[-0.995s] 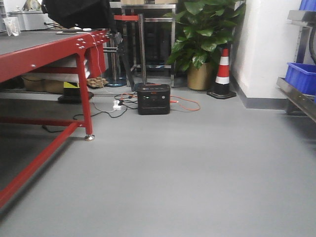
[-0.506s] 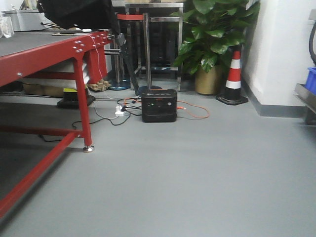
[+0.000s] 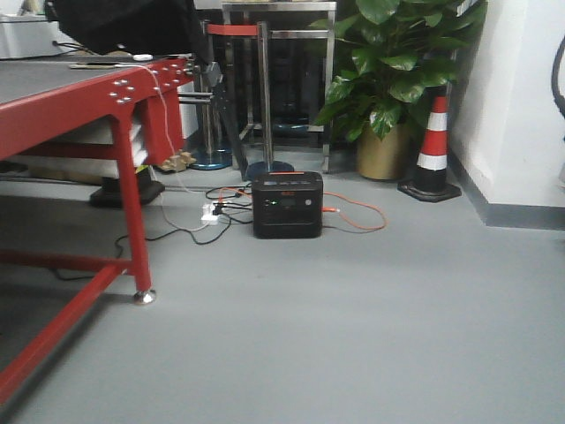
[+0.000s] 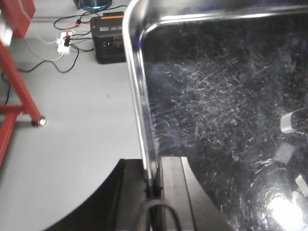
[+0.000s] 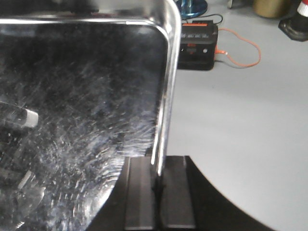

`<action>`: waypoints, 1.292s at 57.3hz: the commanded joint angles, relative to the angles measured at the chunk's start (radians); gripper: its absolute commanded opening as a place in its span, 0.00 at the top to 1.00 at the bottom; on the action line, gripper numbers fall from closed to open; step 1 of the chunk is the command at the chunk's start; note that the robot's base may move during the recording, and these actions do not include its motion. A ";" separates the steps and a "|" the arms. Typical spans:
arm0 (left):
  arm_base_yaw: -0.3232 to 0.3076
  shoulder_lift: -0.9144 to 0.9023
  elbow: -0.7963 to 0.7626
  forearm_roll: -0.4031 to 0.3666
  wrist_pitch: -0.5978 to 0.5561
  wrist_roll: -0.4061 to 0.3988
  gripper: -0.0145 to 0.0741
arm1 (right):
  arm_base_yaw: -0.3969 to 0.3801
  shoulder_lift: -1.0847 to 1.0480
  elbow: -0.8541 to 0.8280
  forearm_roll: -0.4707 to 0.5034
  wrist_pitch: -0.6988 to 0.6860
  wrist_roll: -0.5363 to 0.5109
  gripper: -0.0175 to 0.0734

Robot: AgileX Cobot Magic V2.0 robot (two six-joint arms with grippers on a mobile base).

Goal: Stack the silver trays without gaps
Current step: 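Keep holding the tray while driving past the plant to another shelf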

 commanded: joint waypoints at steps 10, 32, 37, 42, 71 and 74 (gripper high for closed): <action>-0.008 -0.018 -0.007 -0.003 -0.037 0.015 0.86 | 0.005 -0.010 -0.012 0.010 -0.067 -0.018 0.90; -0.008 -0.018 -0.007 -0.001 -0.037 0.015 0.86 | 0.005 -0.010 -0.012 0.010 -0.068 -0.018 0.90; -0.008 -0.018 -0.007 -0.001 -0.039 0.015 0.86 | 0.005 -0.010 -0.012 0.010 -0.068 -0.018 0.90; -0.008 -0.018 -0.007 -0.001 -0.039 0.015 0.86 | 0.005 -0.010 -0.012 0.010 -0.068 -0.018 0.90; -0.008 -0.018 -0.007 -0.001 -0.039 0.015 0.86 | 0.005 -0.010 -0.012 0.010 -0.068 -0.018 0.90; -0.008 -0.018 -0.007 -0.001 -0.039 0.015 0.86 | 0.005 -0.010 -0.012 0.010 -0.068 -0.018 0.90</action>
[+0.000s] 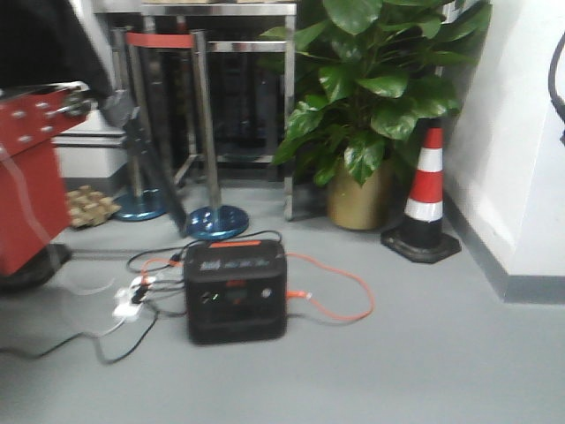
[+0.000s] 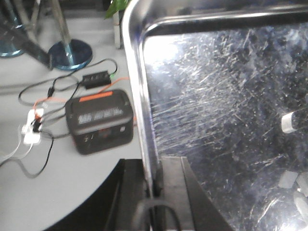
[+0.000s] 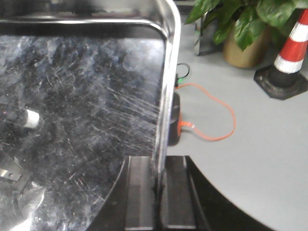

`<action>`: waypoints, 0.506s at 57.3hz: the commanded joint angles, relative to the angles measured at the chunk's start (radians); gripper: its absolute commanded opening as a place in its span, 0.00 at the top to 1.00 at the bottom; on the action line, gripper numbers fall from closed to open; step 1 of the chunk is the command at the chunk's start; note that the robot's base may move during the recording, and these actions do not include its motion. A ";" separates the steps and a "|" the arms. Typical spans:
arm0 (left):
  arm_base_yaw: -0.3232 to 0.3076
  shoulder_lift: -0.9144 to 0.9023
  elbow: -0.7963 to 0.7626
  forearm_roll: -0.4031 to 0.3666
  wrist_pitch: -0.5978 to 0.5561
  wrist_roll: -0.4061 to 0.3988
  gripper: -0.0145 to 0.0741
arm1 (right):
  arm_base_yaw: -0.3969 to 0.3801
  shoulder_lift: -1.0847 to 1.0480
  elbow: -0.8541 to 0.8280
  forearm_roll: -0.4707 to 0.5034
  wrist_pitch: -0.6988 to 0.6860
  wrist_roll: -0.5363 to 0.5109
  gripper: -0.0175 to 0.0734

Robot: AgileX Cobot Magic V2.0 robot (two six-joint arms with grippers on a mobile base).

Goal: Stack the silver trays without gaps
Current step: 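Keep holding the tray while driving past the plant to another shelf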

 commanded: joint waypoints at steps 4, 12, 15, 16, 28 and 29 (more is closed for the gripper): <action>-0.008 -0.018 -0.007 -0.007 -0.035 0.015 0.86 | 0.005 -0.010 -0.012 0.010 -0.056 -0.018 0.90; -0.008 -0.018 -0.007 -0.007 -0.035 0.015 0.86 | 0.005 -0.010 -0.012 0.010 -0.056 -0.018 0.90; -0.008 -0.018 -0.007 -0.005 -0.035 0.015 0.86 | 0.005 -0.010 -0.012 0.010 -0.056 -0.018 0.90; -0.008 -0.018 -0.007 -0.005 -0.035 0.015 0.86 | 0.005 -0.010 -0.012 0.010 -0.056 -0.018 0.90; -0.007 -0.018 -0.007 0.020 -0.035 0.015 0.86 | 0.005 -0.010 -0.012 0.010 -0.056 -0.018 0.90; -0.007 -0.018 -0.007 0.028 -0.035 0.015 0.86 | 0.005 -0.010 -0.012 0.010 -0.056 -0.018 0.90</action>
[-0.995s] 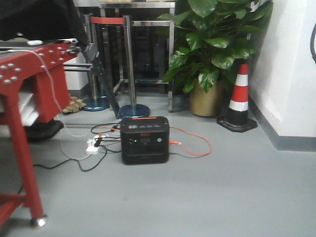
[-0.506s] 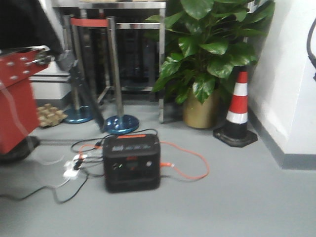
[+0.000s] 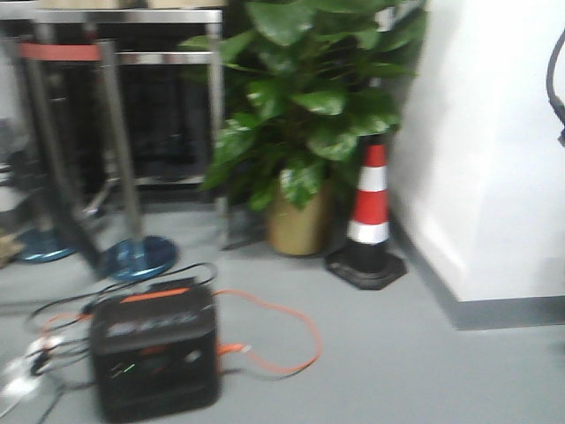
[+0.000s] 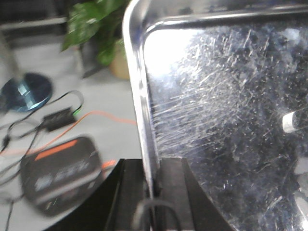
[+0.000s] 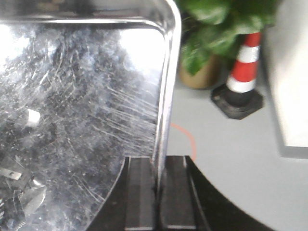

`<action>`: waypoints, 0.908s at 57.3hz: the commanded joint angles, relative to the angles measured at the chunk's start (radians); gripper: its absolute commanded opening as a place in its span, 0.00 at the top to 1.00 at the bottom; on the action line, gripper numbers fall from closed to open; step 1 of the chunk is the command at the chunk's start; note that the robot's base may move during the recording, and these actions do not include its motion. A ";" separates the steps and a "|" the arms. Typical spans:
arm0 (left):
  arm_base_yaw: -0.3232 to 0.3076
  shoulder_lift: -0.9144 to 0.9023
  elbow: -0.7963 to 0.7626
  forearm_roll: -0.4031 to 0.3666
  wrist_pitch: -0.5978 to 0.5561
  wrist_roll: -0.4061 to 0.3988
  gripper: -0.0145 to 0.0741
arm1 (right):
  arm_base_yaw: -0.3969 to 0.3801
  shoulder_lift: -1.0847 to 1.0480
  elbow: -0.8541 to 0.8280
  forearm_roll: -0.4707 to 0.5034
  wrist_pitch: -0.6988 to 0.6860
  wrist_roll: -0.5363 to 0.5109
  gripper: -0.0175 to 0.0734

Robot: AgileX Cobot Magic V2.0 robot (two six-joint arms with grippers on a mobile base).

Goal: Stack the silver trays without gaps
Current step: 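Keep holding the tray while driving past the plant to another shelf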

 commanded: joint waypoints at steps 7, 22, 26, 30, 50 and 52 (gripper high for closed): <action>-0.007 -0.018 -0.007 0.055 -0.033 0.015 0.86 | 0.005 -0.010 -0.012 0.010 -0.053 -0.018 0.90; -0.005 -0.018 -0.007 0.103 -0.033 0.015 0.86 | 0.005 -0.002 -0.012 0.010 -0.057 -0.018 0.90; -0.005 -0.018 -0.007 0.124 -0.033 0.015 0.86 | 0.005 -0.002 -0.012 0.010 -0.057 -0.018 0.90; -0.005 -0.018 -0.007 0.140 -0.033 0.015 0.86 | 0.005 -0.002 -0.012 0.010 -0.061 -0.018 0.90; -0.005 -0.018 -0.007 0.149 -0.033 0.015 0.86 | 0.005 -0.002 -0.012 0.010 -0.061 -0.018 0.90; -0.005 -0.018 -0.007 0.149 -0.033 0.015 0.86 | 0.005 -0.002 -0.012 0.010 -0.061 -0.018 0.90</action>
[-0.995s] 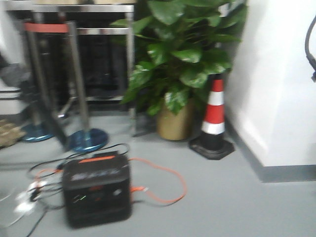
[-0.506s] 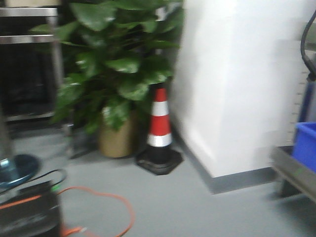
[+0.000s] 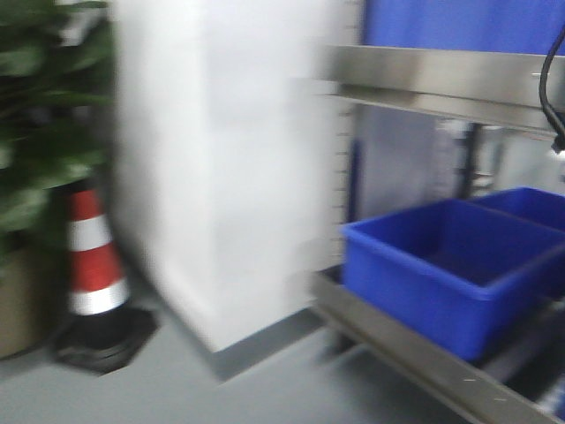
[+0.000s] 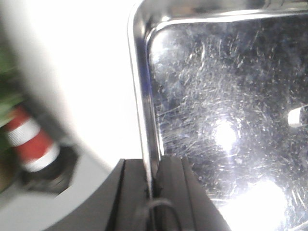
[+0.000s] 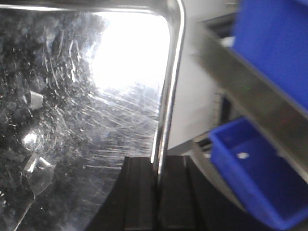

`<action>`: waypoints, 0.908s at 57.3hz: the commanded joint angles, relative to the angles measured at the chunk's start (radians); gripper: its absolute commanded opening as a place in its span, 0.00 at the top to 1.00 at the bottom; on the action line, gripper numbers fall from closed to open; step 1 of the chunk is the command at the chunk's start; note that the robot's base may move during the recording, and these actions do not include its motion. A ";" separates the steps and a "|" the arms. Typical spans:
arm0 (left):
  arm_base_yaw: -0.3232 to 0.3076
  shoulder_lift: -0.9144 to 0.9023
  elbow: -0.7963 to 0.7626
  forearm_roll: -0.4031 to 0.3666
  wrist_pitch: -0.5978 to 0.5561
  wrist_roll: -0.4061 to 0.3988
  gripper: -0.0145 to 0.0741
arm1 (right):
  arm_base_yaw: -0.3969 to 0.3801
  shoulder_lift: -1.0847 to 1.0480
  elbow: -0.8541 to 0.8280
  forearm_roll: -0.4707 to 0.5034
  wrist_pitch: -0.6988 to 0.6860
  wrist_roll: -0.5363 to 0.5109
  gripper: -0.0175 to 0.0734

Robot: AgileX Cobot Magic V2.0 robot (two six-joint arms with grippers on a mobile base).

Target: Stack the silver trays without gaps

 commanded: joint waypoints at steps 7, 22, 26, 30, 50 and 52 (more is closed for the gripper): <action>-0.005 -0.017 -0.007 0.050 -0.014 0.017 0.86 | 0.001 -0.018 -0.012 -0.017 -0.046 -0.020 0.90; -0.005 -0.017 -0.007 0.050 -0.014 0.017 0.86 | 0.001 -0.018 -0.012 -0.017 -0.046 -0.020 0.90; -0.005 -0.017 -0.007 0.050 -0.014 0.017 0.86 | 0.001 -0.018 -0.012 -0.017 -0.046 -0.020 0.90; -0.005 -0.017 -0.007 0.050 -0.014 0.017 0.86 | 0.001 -0.018 -0.012 -0.017 -0.046 -0.020 0.90; -0.004 -0.017 -0.007 0.050 -0.014 0.017 0.86 | 0.001 -0.018 -0.012 -0.017 -0.046 -0.020 0.90; -0.004 -0.017 -0.007 0.050 -0.014 0.017 0.86 | 0.001 -0.018 -0.012 -0.017 -0.046 -0.020 0.90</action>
